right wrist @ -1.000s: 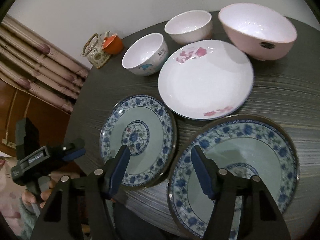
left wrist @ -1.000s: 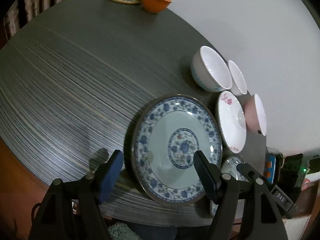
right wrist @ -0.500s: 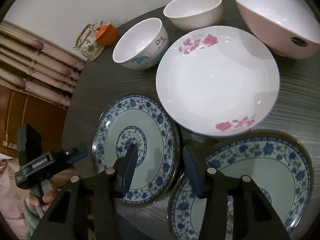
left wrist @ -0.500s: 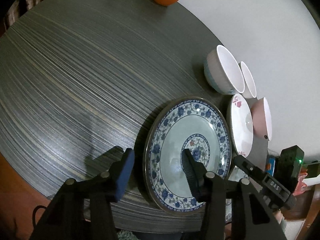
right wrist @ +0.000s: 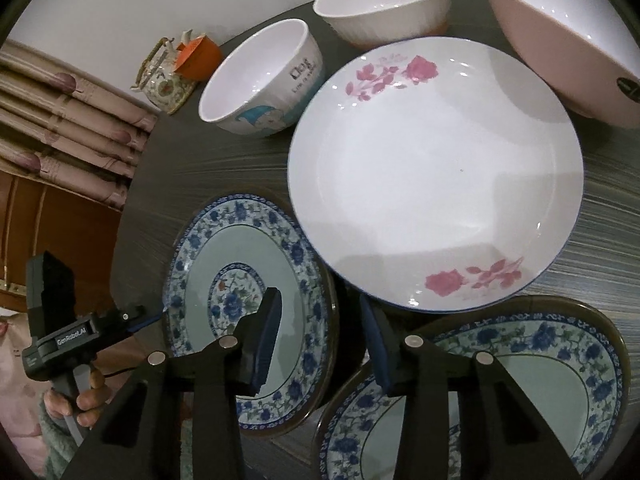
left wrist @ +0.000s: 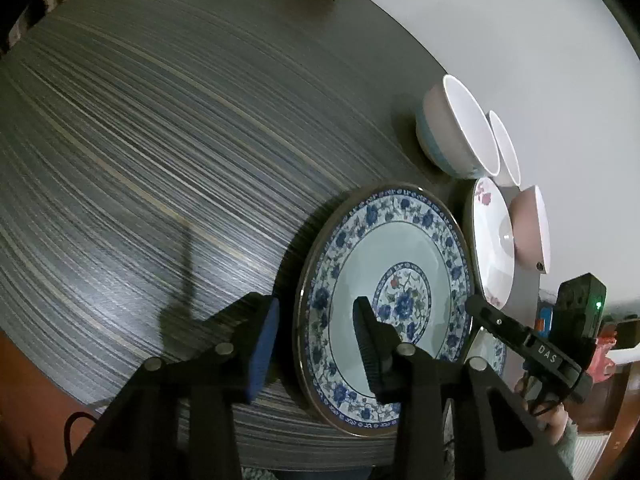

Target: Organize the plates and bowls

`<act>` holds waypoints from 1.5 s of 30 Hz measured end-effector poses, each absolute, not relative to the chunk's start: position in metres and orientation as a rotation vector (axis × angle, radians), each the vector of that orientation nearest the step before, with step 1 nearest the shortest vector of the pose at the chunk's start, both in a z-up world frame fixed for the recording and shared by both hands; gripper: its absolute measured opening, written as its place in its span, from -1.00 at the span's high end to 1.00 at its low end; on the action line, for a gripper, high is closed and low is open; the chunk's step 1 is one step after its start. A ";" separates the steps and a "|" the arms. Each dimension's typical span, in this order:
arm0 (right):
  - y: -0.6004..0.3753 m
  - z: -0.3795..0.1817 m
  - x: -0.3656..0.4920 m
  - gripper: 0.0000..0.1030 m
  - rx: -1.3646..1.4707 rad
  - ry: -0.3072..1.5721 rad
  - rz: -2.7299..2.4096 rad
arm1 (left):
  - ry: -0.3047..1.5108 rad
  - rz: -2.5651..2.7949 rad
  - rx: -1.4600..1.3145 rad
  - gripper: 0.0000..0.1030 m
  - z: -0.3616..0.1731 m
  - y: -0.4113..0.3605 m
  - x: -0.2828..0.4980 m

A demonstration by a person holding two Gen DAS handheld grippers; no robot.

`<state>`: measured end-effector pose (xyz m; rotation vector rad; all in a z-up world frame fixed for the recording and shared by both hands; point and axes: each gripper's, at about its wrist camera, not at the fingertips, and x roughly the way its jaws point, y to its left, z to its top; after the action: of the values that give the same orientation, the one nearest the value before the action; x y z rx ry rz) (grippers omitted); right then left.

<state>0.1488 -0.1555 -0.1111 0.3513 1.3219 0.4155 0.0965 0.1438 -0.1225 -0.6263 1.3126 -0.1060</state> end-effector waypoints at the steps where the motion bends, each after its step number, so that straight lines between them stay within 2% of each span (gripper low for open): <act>1: -0.155 -0.112 0.149 0.32 0.354 1.324 0.419 | 1.313 -0.107 -0.622 0.29 -0.123 0.142 0.097; 4: -0.153 -0.115 0.149 0.37 0.356 1.330 0.426 | 1.318 -0.117 -0.617 0.48 -0.126 0.141 0.098; 9: -0.148 -0.117 0.146 0.42 0.325 1.327 0.435 | 1.313 -0.108 -0.573 0.59 -0.128 0.135 0.098; 12: -0.144 -0.116 0.147 0.51 0.314 1.329 0.437 | 1.311 -0.101 -0.542 0.64 -0.127 0.131 0.099; 16: -0.138 -0.114 0.145 0.68 0.259 1.322 0.415 | 1.290 -0.086 -0.505 0.65 -0.122 0.127 0.099; 31: -0.114 -0.090 0.122 0.70 0.288 1.245 0.408 | 1.175 -0.010 -0.410 0.65 -0.090 0.146 0.087; 45: -0.092 -0.108 0.096 0.70 0.328 1.263 0.400 | 1.157 0.054 -0.391 0.64 -0.103 0.166 0.085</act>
<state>0.0958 -0.0916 -0.1084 0.3277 1.2628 0.3999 0.0851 0.1664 -0.1026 -0.3915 1.1568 0.0542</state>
